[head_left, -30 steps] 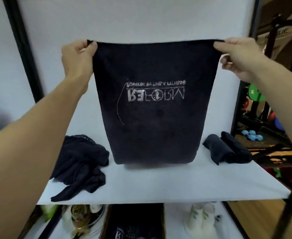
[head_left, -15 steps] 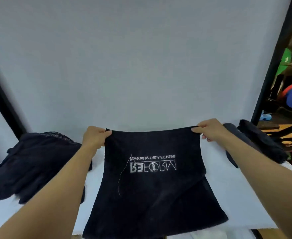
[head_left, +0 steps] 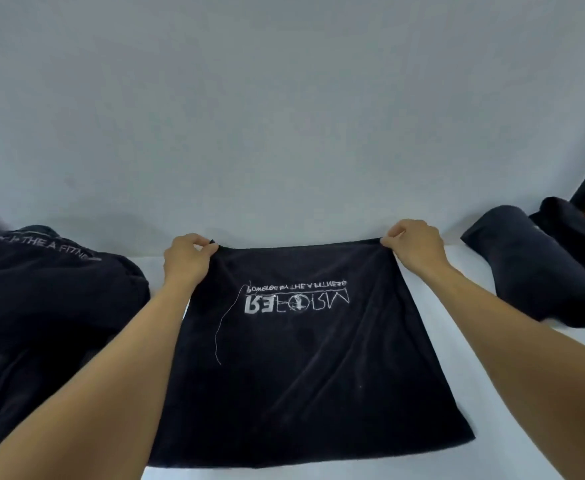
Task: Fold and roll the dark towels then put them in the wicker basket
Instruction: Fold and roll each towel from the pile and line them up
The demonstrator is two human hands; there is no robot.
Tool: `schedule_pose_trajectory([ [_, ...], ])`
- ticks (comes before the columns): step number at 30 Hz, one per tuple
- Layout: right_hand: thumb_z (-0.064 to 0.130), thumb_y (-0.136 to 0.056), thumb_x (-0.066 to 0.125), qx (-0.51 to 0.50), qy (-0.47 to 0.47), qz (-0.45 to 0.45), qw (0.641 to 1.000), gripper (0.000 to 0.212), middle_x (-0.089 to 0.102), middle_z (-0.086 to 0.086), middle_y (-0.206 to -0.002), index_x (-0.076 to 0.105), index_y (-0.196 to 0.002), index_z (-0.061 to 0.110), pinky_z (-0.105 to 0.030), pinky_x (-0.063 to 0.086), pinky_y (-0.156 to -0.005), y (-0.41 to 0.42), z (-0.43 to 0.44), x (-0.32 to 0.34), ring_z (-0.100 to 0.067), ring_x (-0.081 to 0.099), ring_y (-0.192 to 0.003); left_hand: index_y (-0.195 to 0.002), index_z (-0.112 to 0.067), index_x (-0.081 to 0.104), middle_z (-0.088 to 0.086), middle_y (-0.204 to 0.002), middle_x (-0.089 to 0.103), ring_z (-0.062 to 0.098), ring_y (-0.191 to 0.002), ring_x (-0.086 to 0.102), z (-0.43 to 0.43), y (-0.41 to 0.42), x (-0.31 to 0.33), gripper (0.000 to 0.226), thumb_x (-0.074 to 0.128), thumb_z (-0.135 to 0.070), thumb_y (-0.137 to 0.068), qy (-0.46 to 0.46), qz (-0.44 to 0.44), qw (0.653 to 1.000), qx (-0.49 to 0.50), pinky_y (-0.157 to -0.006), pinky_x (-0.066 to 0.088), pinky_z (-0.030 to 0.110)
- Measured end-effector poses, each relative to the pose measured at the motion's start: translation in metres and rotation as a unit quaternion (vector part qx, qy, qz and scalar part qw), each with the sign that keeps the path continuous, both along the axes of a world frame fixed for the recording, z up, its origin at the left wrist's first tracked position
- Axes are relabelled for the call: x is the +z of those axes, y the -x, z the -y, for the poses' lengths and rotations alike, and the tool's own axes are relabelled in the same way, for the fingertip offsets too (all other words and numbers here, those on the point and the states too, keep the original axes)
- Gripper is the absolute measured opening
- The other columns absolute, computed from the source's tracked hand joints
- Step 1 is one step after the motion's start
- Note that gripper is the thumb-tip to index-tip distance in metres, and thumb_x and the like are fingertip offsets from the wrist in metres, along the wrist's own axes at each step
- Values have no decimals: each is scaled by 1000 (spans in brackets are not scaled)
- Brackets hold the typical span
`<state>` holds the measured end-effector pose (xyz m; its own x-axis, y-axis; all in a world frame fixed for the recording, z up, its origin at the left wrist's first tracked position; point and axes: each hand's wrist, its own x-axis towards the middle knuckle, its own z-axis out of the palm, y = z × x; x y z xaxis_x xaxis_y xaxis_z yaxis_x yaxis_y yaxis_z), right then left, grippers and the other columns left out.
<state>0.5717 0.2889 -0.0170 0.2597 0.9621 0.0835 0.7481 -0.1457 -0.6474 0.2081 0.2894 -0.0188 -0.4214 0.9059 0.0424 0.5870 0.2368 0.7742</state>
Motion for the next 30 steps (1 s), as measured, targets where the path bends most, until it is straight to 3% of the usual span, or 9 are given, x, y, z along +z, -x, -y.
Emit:
schedule_pose_trajectory([
  [2, 28, -90, 66, -9, -10, -23, 1000, 29, 63, -5, -102, 62, -111, 9, -28, 42, -79, 0, 13, -1, -21, 57, -94, -116, -14, 63, 6, -128, 58, 29, -114, 57, 14, 1, 2, 34, 68, -33, -89, 7, 4, 1000, -7, -99, 47, 40],
  [5, 35, -89, 64, -13, -3, -69, 998, 28, 64, -2, -99, 59, -108, 16, -31, 44, -77, -1, 48, -2, -20, 60, -92, -116, -13, 60, 8, -125, 60, 31, -112, 58, 47, 11, 5, 41, 71, -39, -85, 41, 6, 999, -11, -94, 50, 41],
  [8, 36, -89, 62, 10, 28, -80, 996, 21, 70, -2, -87, 62, -94, 15, -32, 52, -74, -1, 99, 3, -19, 68, -80, -103, -10, 64, 10, -95, 68, 24, -78, 63, 93, 20, 8, 34, 75, -35, -82, 50, 70, 996, -26, -66, 53, 30],
  [11, 33, -91, 63, 39, 78, -117, 989, 21, 70, -4, -80, 63, -90, 12, -25, 44, -54, 1, 159, 13, -15, 62, -64, -95, -4, 68, 6, -72, 62, 16, -55, 50, 150, 26, 11, 28, 76, -28, -83, 51, 120, 990, -49, -44, 39, 20],
  [14, 36, -90, 65, 68, 115, -131, 982, 24, 64, -5, -78, 64, -90, 12, -26, 39, -53, 1, 219, 20, -17, 55, -64, -84, 1, 69, 9, -72, 60, 18, -60, 52, 204, 34, 11, 36, 78, -34, -80, 69, 134, 984, -92, -52, 43, 28],
  [18, 34, -85, 72, 99, 118, -105, 982, 21, 65, -4, -76, 64, -90, 15, -22, 37, -54, 6, 269, 22, -13, 55, -63, -76, 3, 63, 8, -61, 50, 15, -51, 47, 253, 36, 14, 32, 82, -23, -77, 105, 106, 979, -141, -43, 30, 23],
  [20, 27, -81, 76, 115, 88, -101, 984, 20, 68, -2, -76, 64, -92, 15, -21, 41, -58, 10, 282, 20, -15, 61, -69, -88, -2, 67, 4, -56, 54, 12, -48, 48, 269, 33, 14, 22, 81, -15, -77, 85, 98, 980, -150, -44, 32, 20],
  [24, 20, -82, 74, 109, 30, -105, 988, 16, 65, -3, -84, 64, -95, 18, -23, 45, -63, 11, 293, 14, -14, 60, -72, -114, -18, 66, 5, -72, 65, 16, -60, 60, 288, 23, 9, 37, 78, -13, -80, 0, 60, 989, -133, -56, 42, 22],
  [30, 23, -85, 73, 93, -26, -201, 975, 9, 60, 14, -108, 65, -89, 21, -28, 44, -76, 1, 290, 16, -18, 62, -89, -106, -20, 72, -2, -81, 67, 19, -73, 65, 295, 17, 7, 27, 78, -18, -80, -48, 20, 990, -133, -71, 48, 27],
])
